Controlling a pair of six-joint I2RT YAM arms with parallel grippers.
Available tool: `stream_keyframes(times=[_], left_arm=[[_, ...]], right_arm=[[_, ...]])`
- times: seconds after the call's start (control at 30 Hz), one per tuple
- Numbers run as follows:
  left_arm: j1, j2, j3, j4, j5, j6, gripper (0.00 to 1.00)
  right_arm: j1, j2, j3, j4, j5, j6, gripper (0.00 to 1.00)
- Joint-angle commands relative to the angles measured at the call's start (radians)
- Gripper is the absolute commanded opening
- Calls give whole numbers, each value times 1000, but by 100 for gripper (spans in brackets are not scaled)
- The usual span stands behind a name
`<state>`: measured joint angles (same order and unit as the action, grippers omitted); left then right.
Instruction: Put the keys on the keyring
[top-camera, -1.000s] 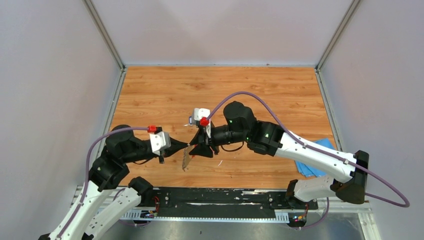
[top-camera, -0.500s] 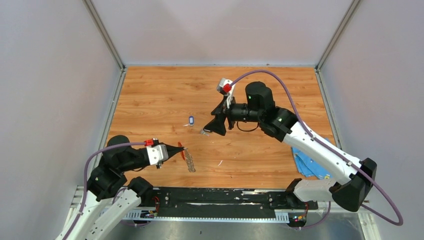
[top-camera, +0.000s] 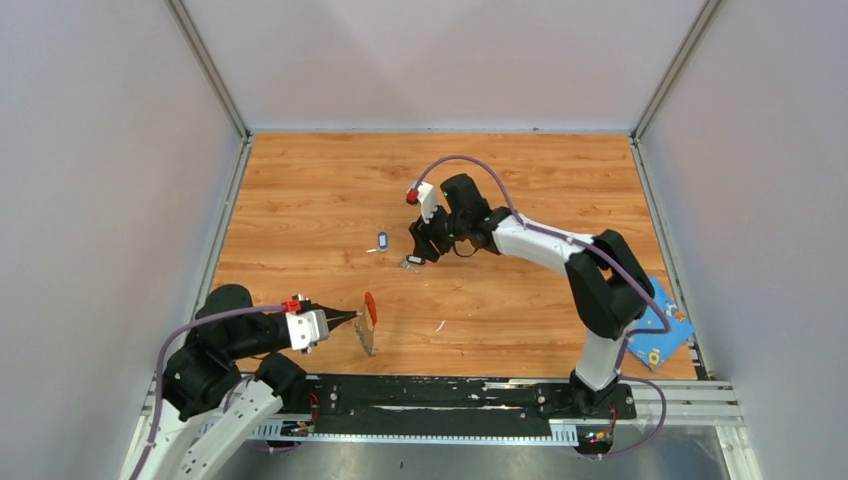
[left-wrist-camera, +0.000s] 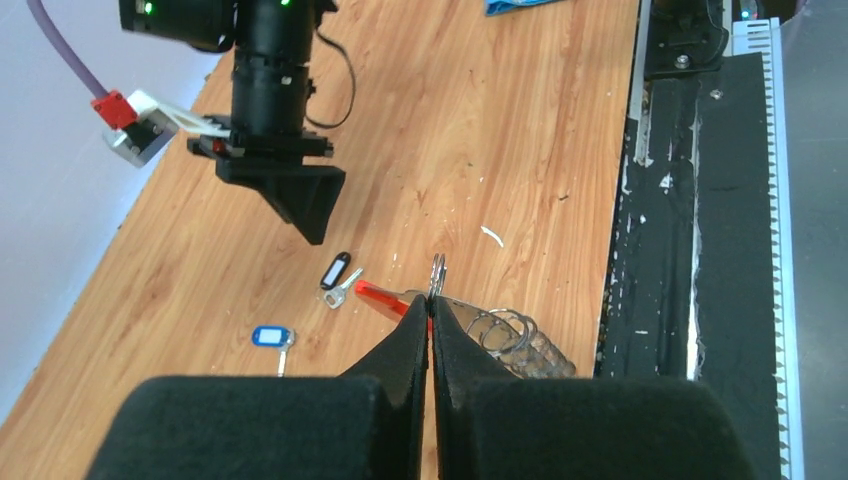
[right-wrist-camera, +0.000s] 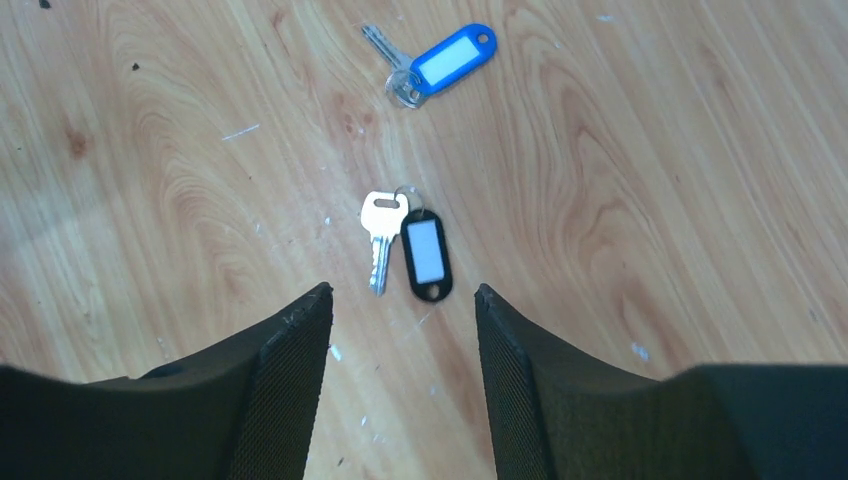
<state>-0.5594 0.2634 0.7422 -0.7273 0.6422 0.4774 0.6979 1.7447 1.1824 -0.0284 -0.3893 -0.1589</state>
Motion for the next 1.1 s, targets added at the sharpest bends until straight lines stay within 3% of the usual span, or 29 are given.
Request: stream_keyframes(times=[0.0, 0.13, 0.37, 0.6, 1.07], left_arm=[[-4, -44, 39, -77, 1, 16, 0], [-4, -49, 60, -128, 26, 54, 0], [-3, -17, 65, -150, 63, 85, 0], [-4, 10, 64, -149, 103, 116, 0], [-3, -7, 77, -149, 108, 131, 0]], right_arm=[[-98, 133, 123, 39, -321, -140, 57], [-153, 250, 178, 74, -538, -131, 54], [-153, 367, 275, 5, -601, -204, 52], [-152, 455, 345, -67, -616, -227, 48], [-149, 485, 432, -274, -586, -318, 47]])
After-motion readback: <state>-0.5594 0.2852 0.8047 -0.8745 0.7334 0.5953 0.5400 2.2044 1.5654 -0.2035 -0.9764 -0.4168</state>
